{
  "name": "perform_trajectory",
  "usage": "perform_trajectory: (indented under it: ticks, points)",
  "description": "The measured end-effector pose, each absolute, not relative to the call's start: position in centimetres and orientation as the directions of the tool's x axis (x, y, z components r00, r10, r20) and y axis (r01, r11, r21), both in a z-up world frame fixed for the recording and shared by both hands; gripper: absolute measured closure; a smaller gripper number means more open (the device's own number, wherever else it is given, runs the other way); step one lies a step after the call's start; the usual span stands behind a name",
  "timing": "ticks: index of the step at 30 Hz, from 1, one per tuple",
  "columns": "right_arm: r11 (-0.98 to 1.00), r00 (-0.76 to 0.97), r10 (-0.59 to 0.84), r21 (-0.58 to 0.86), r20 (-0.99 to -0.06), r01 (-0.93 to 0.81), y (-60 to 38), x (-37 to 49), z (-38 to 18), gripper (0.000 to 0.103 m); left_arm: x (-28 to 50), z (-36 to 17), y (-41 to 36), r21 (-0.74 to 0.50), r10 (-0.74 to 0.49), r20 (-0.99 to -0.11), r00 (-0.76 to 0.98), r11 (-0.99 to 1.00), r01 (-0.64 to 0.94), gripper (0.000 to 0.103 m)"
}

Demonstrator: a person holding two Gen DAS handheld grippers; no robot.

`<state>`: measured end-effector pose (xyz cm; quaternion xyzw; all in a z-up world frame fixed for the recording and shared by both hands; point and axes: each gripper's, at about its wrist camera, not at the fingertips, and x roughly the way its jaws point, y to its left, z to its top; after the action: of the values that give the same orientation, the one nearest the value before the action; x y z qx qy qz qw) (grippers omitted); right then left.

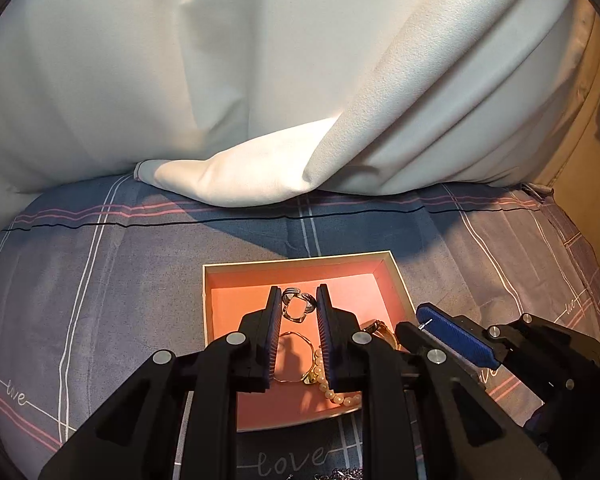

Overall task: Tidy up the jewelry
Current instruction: 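Carry the ring and charm into the pink box and open both grippers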

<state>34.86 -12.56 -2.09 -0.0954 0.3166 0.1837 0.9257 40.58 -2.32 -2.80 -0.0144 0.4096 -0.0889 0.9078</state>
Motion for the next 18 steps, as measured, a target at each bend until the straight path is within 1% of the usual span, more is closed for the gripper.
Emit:
perform_trajectory:
  ticks: [18]
  points:
    - [0.917,0.707,0.263,-0.057,-0.656,-0.394,-12.2,36.1,-3.4,0.089,41.2,-4.5,-2.1,-0.099,-0.168,-0.77,0.615,0.984,0.145,0.085]
